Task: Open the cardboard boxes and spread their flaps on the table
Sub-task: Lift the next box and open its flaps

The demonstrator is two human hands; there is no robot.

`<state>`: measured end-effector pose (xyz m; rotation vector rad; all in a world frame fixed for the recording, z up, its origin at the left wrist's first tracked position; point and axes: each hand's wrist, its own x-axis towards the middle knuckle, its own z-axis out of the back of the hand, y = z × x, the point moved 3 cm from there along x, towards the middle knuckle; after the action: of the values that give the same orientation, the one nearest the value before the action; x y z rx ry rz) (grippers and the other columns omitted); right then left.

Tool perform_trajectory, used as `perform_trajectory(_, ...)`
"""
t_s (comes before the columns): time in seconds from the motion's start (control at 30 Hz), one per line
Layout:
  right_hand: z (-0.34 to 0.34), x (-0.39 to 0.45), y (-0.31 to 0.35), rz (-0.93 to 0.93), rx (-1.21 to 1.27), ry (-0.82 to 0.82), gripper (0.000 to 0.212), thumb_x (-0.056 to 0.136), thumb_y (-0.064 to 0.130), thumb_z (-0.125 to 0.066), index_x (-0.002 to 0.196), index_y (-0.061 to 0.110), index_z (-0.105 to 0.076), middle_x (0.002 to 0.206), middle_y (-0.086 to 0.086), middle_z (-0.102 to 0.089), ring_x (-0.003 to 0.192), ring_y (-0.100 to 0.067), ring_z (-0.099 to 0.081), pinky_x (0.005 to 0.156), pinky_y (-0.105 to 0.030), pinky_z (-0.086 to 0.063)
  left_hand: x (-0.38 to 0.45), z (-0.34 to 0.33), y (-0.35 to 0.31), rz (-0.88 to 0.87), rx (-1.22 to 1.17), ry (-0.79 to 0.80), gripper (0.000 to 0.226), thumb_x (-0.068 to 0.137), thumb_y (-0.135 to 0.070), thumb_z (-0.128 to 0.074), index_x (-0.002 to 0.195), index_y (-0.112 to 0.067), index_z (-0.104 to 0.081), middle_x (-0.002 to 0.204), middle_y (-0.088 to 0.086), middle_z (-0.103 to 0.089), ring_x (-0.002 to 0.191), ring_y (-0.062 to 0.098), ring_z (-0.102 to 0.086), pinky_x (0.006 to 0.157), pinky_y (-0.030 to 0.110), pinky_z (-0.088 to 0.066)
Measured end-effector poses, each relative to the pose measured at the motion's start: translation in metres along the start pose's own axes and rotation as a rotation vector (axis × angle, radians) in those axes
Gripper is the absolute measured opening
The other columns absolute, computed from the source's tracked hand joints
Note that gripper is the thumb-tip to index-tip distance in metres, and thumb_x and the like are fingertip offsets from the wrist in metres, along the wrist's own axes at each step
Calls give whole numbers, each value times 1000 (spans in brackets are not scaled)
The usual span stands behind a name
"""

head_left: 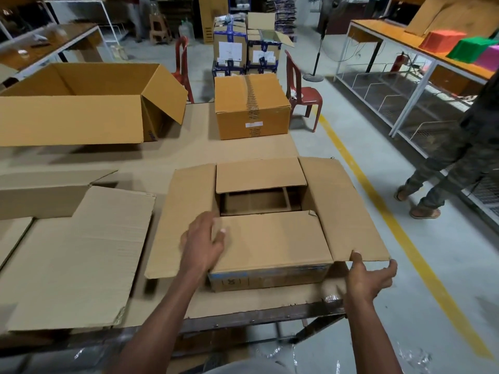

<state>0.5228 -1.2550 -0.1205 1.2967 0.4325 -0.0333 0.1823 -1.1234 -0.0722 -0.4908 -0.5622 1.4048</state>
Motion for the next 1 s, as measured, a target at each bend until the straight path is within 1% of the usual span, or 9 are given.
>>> perform_trajectory(0.17, 9, -14, 14, 221, -71, -109, 78, 89, 27, -71, 153, 23, -26, 161, -6, -20, 140, -40, -33, 113, -59, -29, 45, -35, -38, -121, 235, 378, 52, 104, -55, -32, 153, -37, -38, 158, 2, -42, 151, 23, -29, 120, 58, -7)
perform_trajectory(0.27, 17, -26, 36, 432, -52, -100, 60, 92, 24, -65, 145, 29, -37, 154, 0, -36, 141, -29, -32, 114, -56, -28, 57, -29, -50, -81, 250, 392, 49, 103, -60, -26, 125, -35, -63, 115, 1, -70, 119, 26, -60, 112, 55, -22)
perform_trajectory(0.33, 21, -30, 50, 495, 29, 3, 47, 94, 21, -62, 137, 33, -45, 139, 4, -53, 130, -18, -47, 106, -42, -42, 55, -7, -62, -139, 227, 244, 48, 103, -60, -30, 112, -33, -68, 87, -6, -68, 91, 21, -65, 94, 45, -39)
perform_trajectory(0.4, 21, -28, 64, 392, 217, 149, 38, 96, 14, -60, 131, 28, -52, 119, 0, -66, 107, -14, -64, 85, -25, -50, 48, 19, -77, -222, 262, 104, 45, 103, -59, -30, 105, -33, -66, 72, -10, -61, 71, 17, -59, 68, 33, -41)
perform_trajectory(0.5, 20, -23, 82, 149, 414, 326, 19, 97, 10, -56, 111, 19, -65, 94, -4, -71, 75, -14, -67, 68, -25, -47, 33, 52, -93, -313, 254, 61, 41, 103, -61, -30, 98, -37, -63, 68, -11, -60, 64, 12, -56, 55, 28, -35)
perform_trajectory(0.57, 18, -17, 92, 71, 466, 447, 15, 98, 14, -56, 103, 20, -68, 87, -1, -70, 70, -14, -65, 69, -26, -45, 22, 67, -94, -306, 83, 202, 44, 103, -60, -33, 103, -37, -71, 68, -8, -66, 66, 13, -62, 60, 29, -44)
perform_trajectory(0.67, 8, -13, 101, -6, 476, 750, 15, 99, 19, -54, 109, 20, -66, 97, -1, -70, 79, -16, -64, 73, -25, -47, 0, 82, -90, -138, -283, 638, 46, 103, -56, -35, 116, -33, -72, 79, 2, -77, 66, 20, -71, 70, 33, -53)
perform_trajectory(0.83, -21, -27, 105, 202, 10, 1147, 32, 92, 18, -62, 124, 17, -64, 117, -2, -72, 91, -16, -67, 79, -28, -48, -26, 64, -54, -32, -266, 972, 37, 93, -36, -70, 130, -33, -65, 104, 3, -78, 86, 26, -74, 90, 39, -57)
perform_trajectory(1.0, -48, -57, 68, 428, -639, 1406, 51, 80, 31, -84, 126, 41, -63, 127, 16, -65, 119, -10, -59, 93, -29, -53, -43, 28, -25, 17, -146, 944, 56, 85, -44, -78, 137, -39, -57, 106, -8, -73, 97, 9, -69, 88, 25, -50)
